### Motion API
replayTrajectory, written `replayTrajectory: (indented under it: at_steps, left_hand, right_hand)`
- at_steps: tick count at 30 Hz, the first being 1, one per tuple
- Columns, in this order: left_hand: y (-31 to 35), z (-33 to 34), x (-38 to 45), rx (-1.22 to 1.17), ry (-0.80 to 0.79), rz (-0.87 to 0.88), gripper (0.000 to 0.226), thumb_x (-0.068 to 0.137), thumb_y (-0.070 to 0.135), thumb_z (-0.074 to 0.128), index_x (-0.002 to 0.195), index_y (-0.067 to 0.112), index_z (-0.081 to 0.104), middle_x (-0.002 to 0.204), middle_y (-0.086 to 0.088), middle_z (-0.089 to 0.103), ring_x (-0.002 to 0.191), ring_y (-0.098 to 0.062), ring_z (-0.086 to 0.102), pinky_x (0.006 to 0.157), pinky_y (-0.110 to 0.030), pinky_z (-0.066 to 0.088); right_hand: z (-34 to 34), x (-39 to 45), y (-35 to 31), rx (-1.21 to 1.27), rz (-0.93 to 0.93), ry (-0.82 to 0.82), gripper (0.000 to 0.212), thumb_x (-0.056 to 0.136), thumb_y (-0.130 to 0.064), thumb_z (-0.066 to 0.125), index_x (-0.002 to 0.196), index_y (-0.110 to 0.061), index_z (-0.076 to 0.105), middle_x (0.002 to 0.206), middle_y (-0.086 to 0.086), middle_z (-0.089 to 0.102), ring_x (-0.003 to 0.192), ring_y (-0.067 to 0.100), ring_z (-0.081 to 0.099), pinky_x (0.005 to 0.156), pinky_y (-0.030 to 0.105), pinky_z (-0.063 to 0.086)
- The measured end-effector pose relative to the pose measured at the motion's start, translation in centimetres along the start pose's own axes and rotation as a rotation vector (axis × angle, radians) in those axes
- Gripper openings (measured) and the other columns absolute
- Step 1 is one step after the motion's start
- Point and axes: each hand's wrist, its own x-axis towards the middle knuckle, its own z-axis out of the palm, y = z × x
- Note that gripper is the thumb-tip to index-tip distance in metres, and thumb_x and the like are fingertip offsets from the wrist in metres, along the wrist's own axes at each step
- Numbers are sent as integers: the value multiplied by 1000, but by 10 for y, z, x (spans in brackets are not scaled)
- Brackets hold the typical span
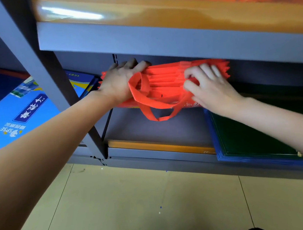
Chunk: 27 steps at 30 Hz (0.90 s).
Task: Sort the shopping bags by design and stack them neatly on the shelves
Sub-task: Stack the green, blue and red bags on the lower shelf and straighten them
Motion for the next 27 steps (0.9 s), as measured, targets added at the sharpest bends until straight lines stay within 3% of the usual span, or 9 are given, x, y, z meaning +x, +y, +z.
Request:
replayTrajectory:
  at_steps: [2, 5, 7, 10, 12, 14, 18, 22, 27]
  left_hand:
    - [-2, -3, -6, -97, -44, -20, 77, 74, 61, 60, 138, 24, 37, 125, -12, 47, 119, -32, 47, 98, -37, 28]
    - [-4, -9, -15, -251, -127, -16, 101, 51, 71, 40, 139, 22, 33, 132, -8, 47, 119, -31, 49, 99, -36, 31]
    - [-5, -8, -20, -241, -196, -10, 104, 54, 69, 49, 143, 22, 25, 138, -7, 41, 125, -29, 44, 102, -37, 28]
    - [-9, -1, -27, -34, -275, 8, 106, 70, 49, 72, 149, 32, 3, 142, -6, 29, 130, -28, 35, 105, -38, 22]
    - [-9, 5, -29, 79, -217, 16, 110, 72, 50, 72, 149, 35, -5, 145, -8, 30, 130, -30, 37, 103, -39, 27]
    - [-9, 8, -28, 30, -120, -18, 96, 78, 51, 66, 149, 36, 3, 142, -8, 40, 125, -32, 45, 98, -40, 35]
    - [-16, 13, -19, 56, -7, -21, 81, 85, 49, 61, 148, 42, 11, 130, -12, 47, 117, -36, 49, 93, -43, 38]
    - [-17, 12, -15, 139, -5, -41, 83, 86, 45, 60, 148, 43, 4, 132, -9, 43, 118, -33, 48, 96, -44, 37]
    - [-17, 5, -8, 194, 50, -59, 80, 88, 42, 58, 149, 41, 6, 135, -9, 42, 122, -32, 45, 95, -41, 35]
  right_hand:
    - [-1, 10, 6, 8, 36, -45, 43, 58, 3, 75, 90, -7, 48, 103, 18, 55, 93, 29, 39, 76, 43, 36]
    - [3, 18, 7, 50, 85, -88, 58, 57, 1, 79, 95, -14, 38, 105, 17, 56, 92, 36, 55, 78, 46, 47]
    - [4, 20, 8, 44, 77, -92, 58, 56, 1, 79, 95, -14, 39, 105, 17, 56, 91, 38, 57, 78, 47, 47]
    - [8, 17, 9, -14, 39, -74, 44, 60, -4, 79, 91, -9, 48, 101, 15, 55, 91, 34, 53, 76, 44, 46]
    - [11, 15, 9, -54, 15, -45, 34, 65, -7, 76, 88, -7, 51, 99, 15, 54, 92, 30, 45, 76, 43, 43]
    - [11, 9, 9, -49, -23, 3, 24, 72, -8, 71, 85, -6, 51, 97, 15, 55, 90, 29, 39, 75, 42, 35]
    - [1, -16, -2, 95, -164, 98, 5, 87, -14, 58, 84, -10, 56, 90, 8, 62, 87, 28, 48, 80, 42, 34]
    - [-20, -27, -18, 287, -215, 111, 1, 83, -2, 64, 83, -2, 64, 82, 9, 65, 70, 30, 57, 76, 37, 38]
    - [-49, -9, -36, 408, -217, 183, 7, 88, -7, 60, 84, -2, 62, 86, 14, 65, 67, 29, 53, 62, 36, 43]
